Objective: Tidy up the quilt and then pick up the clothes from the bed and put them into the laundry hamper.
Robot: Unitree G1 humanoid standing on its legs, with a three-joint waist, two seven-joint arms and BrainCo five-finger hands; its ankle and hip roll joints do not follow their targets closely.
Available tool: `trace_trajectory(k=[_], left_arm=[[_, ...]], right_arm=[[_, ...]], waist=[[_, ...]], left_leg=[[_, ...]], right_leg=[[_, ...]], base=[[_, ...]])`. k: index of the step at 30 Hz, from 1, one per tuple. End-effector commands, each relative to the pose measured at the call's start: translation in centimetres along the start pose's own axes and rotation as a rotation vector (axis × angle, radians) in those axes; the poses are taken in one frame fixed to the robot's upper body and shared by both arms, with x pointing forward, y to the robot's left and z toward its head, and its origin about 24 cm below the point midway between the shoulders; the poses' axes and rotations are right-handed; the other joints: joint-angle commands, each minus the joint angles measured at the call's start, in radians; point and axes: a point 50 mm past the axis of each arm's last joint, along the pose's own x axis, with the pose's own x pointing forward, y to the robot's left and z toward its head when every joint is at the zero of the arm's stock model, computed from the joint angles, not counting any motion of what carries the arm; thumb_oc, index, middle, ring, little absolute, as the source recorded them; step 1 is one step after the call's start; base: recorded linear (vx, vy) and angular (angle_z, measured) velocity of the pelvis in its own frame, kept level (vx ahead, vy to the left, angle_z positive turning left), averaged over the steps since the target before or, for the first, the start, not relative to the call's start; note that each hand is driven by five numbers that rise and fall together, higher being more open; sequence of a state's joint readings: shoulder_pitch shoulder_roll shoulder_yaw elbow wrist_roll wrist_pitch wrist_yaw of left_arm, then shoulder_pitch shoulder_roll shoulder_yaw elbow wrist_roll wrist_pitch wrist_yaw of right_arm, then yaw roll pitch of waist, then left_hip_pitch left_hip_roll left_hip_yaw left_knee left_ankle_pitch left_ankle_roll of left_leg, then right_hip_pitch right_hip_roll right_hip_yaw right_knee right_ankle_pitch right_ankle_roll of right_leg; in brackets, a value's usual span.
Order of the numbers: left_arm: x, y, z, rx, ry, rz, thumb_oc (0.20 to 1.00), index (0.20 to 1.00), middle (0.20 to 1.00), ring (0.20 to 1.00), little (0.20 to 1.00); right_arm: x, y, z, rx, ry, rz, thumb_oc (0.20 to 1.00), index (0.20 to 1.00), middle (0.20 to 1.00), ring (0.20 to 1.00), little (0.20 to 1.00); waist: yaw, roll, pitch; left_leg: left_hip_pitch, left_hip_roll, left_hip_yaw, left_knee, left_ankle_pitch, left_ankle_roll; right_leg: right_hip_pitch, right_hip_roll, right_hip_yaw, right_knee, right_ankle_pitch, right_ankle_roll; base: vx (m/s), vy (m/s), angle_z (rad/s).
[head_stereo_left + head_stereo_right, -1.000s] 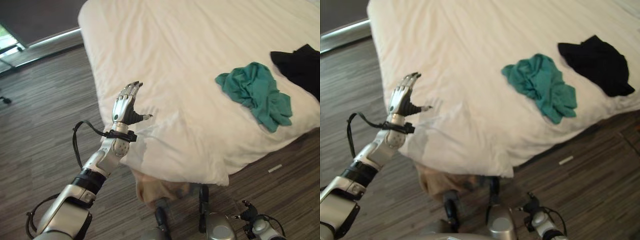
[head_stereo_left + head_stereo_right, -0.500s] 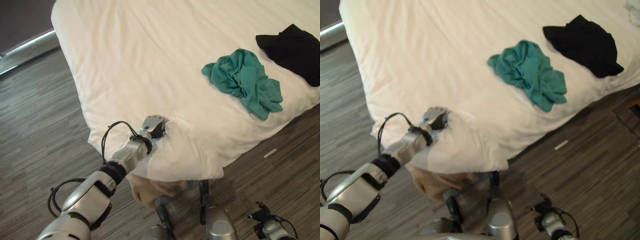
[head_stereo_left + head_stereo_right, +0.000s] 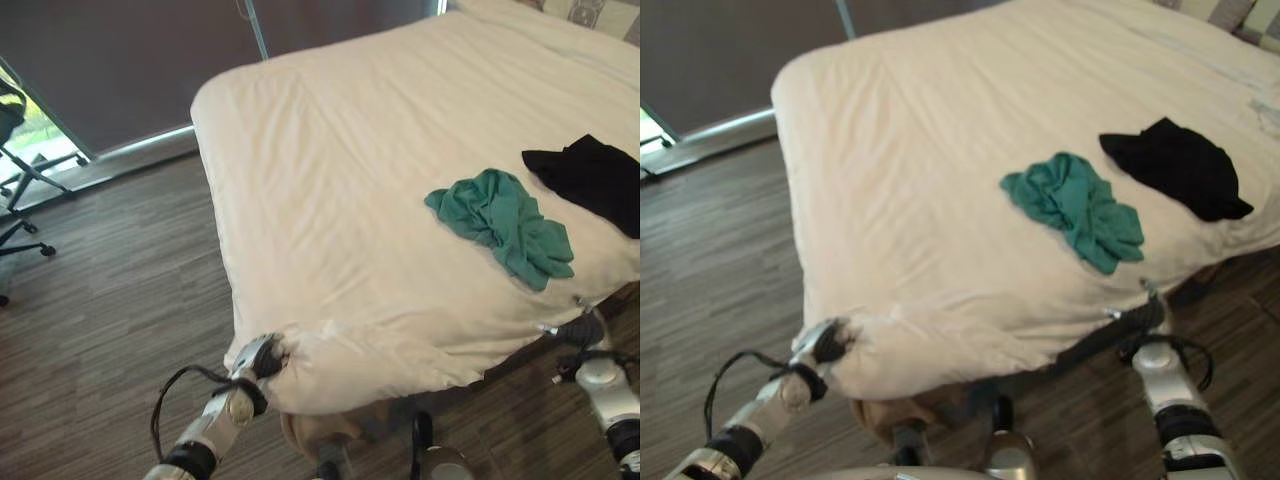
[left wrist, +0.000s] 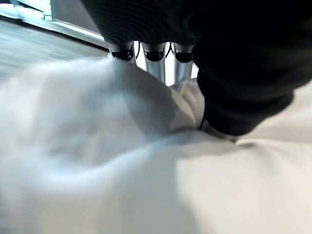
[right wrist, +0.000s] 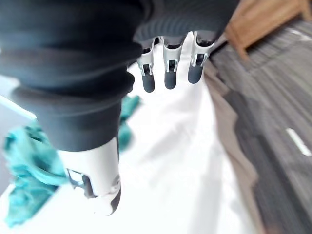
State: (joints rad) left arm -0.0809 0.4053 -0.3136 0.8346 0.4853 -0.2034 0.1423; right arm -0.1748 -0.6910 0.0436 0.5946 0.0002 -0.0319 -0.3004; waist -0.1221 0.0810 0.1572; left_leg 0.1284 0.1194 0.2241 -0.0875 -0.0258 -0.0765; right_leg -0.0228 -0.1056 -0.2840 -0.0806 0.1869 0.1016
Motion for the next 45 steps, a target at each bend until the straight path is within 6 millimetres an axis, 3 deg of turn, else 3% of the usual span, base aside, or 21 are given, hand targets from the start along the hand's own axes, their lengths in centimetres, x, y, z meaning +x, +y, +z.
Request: trace_trajectory(k=[1,5,6,7,8,9,10,11,12,15,19,21,22,23,25,27,31,34,38,42,45], left_arm=[[-8.2,-4.2,-12.2,0.16,0.556,-0.254,1.0,1.0,1.0,1.0,1.0],[-11.2,-8.2,-13.0,0.082,0.658,-0.365,1.0,1.0,1.0,1.0,1.0],[-11.6,-8.8,-13.1,0.061,0.674,-0.375,1.0,1.0,1.0,1.0,1.0],[-12.0,-9.3,-13.1,0.035,0.69,-0.379,1.0,1.0,1.0,1.0,1.0],[-12.0,-9.3,-13.1,0.034,0.69,-0.379,1.0,1.0,1.0,1.0,1.0],[-12.5,-10.0,-13.0,-0.006,0.714,-0.379,1.0,1.0,1.0,1.0,1.0],[-12.5,-10.0,-13.0,-0.016,0.719,-0.372,1.0,1.0,1.0,1.0,1.0],[-12.5,-10.0,-13.0,-0.017,0.719,-0.372,1.0,1.0,1.0,1.0,1.0],[-12.1,-9.9,-12.7,-0.027,0.704,-0.352,1.0,1.0,1.0,1.0,1.0],[-9.9,-8.2,-11.9,0.012,0.637,-0.299,1.0,1.0,1.0,1.0,1.0],[-8.1,-6.8,-11.0,0.077,0.573,-0.26,1.0,1.0,1.0,1.0,1.0],[-6.5,-5.8,-10.0,0.087,0.53,-0.216,1.0,1.0,1.0,1.0,1.0],[-4.4,-4.3,-8.3,0.069,0.457,-0.136,1.0,1.0,1.0,1.0,1.0],[-4.4,-4.3,-8.3,0.069,0.457,-0.135,1.0,1.0,1.0,1.0,1.0],[-2.5,-2.5,-6.2,0.028,0.376,-0.038,1.0,1.0,1.0,1.0,1.0],[-1.2,-1.6,-4.4,-0.018,0.307,0.026,1.0,1.0,1.0,1.0,1.0],[0.6,-0.5,-0.9,-0.063,0.168,0.087,1.0,1.0,1.0,1.0,1.0],[1.0,-0.3,0.0,-0.051,0.128,0.08,1.0,1.0,1.0,1.0,1.0],[0.7,-0.7,-1.1,-0.034,0.176,0.036,1.0,1.0,1.0,1.0,1.0],[-0.3,-1.5,-3.3,-0.017,0.276,-0.023,1.0,1.0,1.0,1.0,1.0],[-1.0,-2.1,-4.4,-0.03,0.33,-0.038,1.0,1.0,1.0,1.0,1.0]], right_arm=[[1.9,-1.5,7.4,0.041,-0.283,-0.096,1.0,1.0,1.0,1.0,1.0],[1.8,0.1,14.4,0.046,-0.529,-0.007,1.0,1.0,1.0,1.0,1.0],[1.7,0.7,15.7,0.056,-0.569,0.023,0.871,0.871,0.871,0.871,0.871],[1.5,1.5,17.0,0.055,-0.607,0.056,0.404,0.404,0.404,0.404,0.404],[1.5,1.5,17.1,0.055,-0.608,0.056,0.2,0.2,0.2,0.2,0.2],[1.2,2.8,19.9,0.034,-0.684,0.116,0.2,0.2,0.2,0.2,0.2],[1.0,3.2,21.3,0.017,-0.728,0.138,0.2,0.2,0.2,0.2,0.2],[1.0,3.2,21.4,0.017,-0.728,0.138,0.2,0.2,0.2,0.2,0.2],[0.1,3.9,24.9,0.027,-0.832,0.185,0.2,0.2,0.2,0.2,0.2],[-1.6,4.9,29.4,0.075,-0.955,0.269,0.2,0.2,0.2,0.2,0.2],[-3.0,6.7,30.8,0.088,-1.001,0.373,0.2,0.2,0.2,0.2,0.2],[-3.8,8.8,30.6,0.094,-0.989,0.469,0.2,0.2,0.2,0.2,0.2],[-4.8,11.7,29.7,0.074,-0.957,0.578,0.2,0.2,0.2,0.2,0.2],[-4.8,11.7,29.7,0.074,-0.958,0.578,0.2,0.2,0.2,0.2,0.2],[-6.0,14.5,28.0,0.02,-0.924,0.682,0.2,0.2,0.2,0.2,0.2],[-7.3,17.3,25.5,-0.044,-0.872,0.789,0.2,0.2,0.2,0.2,0.2],[-9.1,20.7,19.4,-0.158,-0.733,0.967,0.2,0.2,0.2,0.2,0.2],[-9.7,21.2,15.4,-0.184,-0.634,1.052,0.2,0.2,0.2,0.2,0.2],[-10.1,20.3,11.5,-0.229,-0.557,1.133,0.2,0.2,0.2,0.2,0.2],[-9.6,19.0,12.2,-0.182,-0.589,1.103,0.2,0.2,0.2,0.2,0.2],[-8.7,16.8,15.8,-0.004,-0.684,0.992,0.2,0.2,0.2,0.2,0.2]], waist=[[0.095,-0.095,0.024],[0.139,-0.106,0.024],[0.15,-0.109,0.025],[0.163,-0.111,0.031],[0.162,-0.112,0.03],[0.195,-0.116,0.05],[0.207,-0.118,0.064],[0.206,-0.118,0.064],[0.237,-0.111,0.117],[0.284,-0.087,0.219],[0.298,-0.073,0.271],[0.3,-0.066,0.3],[0.302,-0.057,0.336],[0.3,-0.059,0.334],[0.294,-0.057,0.363],[0.288,-0.059,0.363],[0.268,-0.072,0.363],[0.25,-0.086,0.363],[0.219,-0.118,0.305],[0.199,-0.138,0.231],[0.183,-0.141,0.193]], left_leg=[[0.047,0.042,-0.048,0.013,-0.036,-0.045],[0.033,0.04,-0.073,0.013,-0.024,-0.044],[0.027,0.041,-0.081,0.013,-0.021,-0.045],[0.022,0.042,-0.089,0.014,-0.019,-0.046],[0.021,0.042,-0.09,0.013,-0.018,-0.046],[-0.003,0.043,-0.113,0.019,-0.009,-0.047],[-0.02,0.043,-0.125,0.024,-0.004,-0.048],[-0.021,0.043,-0.126,0.025,-0.005,-0.048],[-0.075,0.044,-0.152,0.044,0.009,-0.051],[-0.195,0.047,-0.196,0.081,0.043,-0.062],[-0.276,0.051,-0.216,0.101,0.066,-0.07],[-0.326,0.054,-0.223,0.119,0.073,-0.075],[-0.367,0.053,-0.227,0.144,0.069,-0.075],[-0.373,0.051,-0.229,0.145,0.073,-0.074],[-0.417,0.044,-0.237,0.18,0.068,-0.072],[-0.453,0.037,-0.243,0.21,0.06,-0.072],[-0.45,0.026,-0.24,0.237,0.036,-0.069],[-0.405,0.027,-0.226,0.221,0.024,-0.067],[-0.318,0.028,-0.204,0.191,0.006,-0.065],[-0.227,0.032,-0.189,0.136,0.002,-0.061],[-0.168,0.033,-0.175,0.104,-0.001,-0.059]], right_leg=[[-0.01,-0.137,0.019,0.049,-0.085,0.116],[-0.002,-0.145,-0.002,0.056,-0.087,0.11],[-0.003,-0.147,-0.008,0.058,-0.088,0.109],[-0.001,-0.148,-0.015,0.059,-0.089,0.108],[-0.002,-0.148,-0.016,0.059,-0.089,0.108],[-0.007,-0.151,-0.032,0.064,-0.09,0.107],[-0.014,-0.154,-0.038,0.067,-0.09,0.107],[-0.014,-0.154,-0.038,0.067,-0.09,0.107],[-0.045,-0.163,-0.05,0.078,-0.088,0.107],[-0.124,-0.182,-0.076,0.117,-0.09,0.107],[-0.178,-0.198,-0.095,0.154,-0.096,0.104],[-0.22,-0.209,-0.103,0.18,-0.102,0.104],[-0.263,-0.218,-0.103,0.219,-0.114,0.102],[-0.267,-0.22,-0.104,0.217,-0.111,0.102],[-0.307,-0.232,-0.098,0.252,-0.116,0.099],[-0.338,-0.238,-0.094,0.271,-0.122,0.099],[-0.331,-0.245,-0.085,0.281,-0.129,0.103],[-0.288,-0.243,-0.082,0.261,-0.127,0.106],[-0.209,-0.229,-0.086,0.211,-0.119,0.11],[-0.132,-0.203,-0.085,0.152,-0.106,0.114],[-0.097,-0.186,-0.068,0.128,-0.104,0.114]], base=[[-0.04,0.043,0.14],[-0.03,0.008,0.1],[-0.01,-0.009,0.38],[-0.01,-0.007,0.34],[-0.06,-0.029,0.37],[-0.08,-0.035,0.4],[-0.08,-0.036,0.54],[-0.18,-0.023,0.59],[-0.2,-0.015,0.49],[-0.26,-0.022,0.32],[-0.12,0.001,0.51],[-0.13,0.012,0.09],[-0.13,0.007,0.02],[-0.12,0.004,0.02],[-0.08,0.004,0.05],[-0.03,-0.002,0.03],[-0.01,-0.003,0.02],[0.0,0.005,-0.02],[0.11,-0.007,-0.04],[0.16,-0.02,-0.15],[0.12,-0.001,-0.14]])
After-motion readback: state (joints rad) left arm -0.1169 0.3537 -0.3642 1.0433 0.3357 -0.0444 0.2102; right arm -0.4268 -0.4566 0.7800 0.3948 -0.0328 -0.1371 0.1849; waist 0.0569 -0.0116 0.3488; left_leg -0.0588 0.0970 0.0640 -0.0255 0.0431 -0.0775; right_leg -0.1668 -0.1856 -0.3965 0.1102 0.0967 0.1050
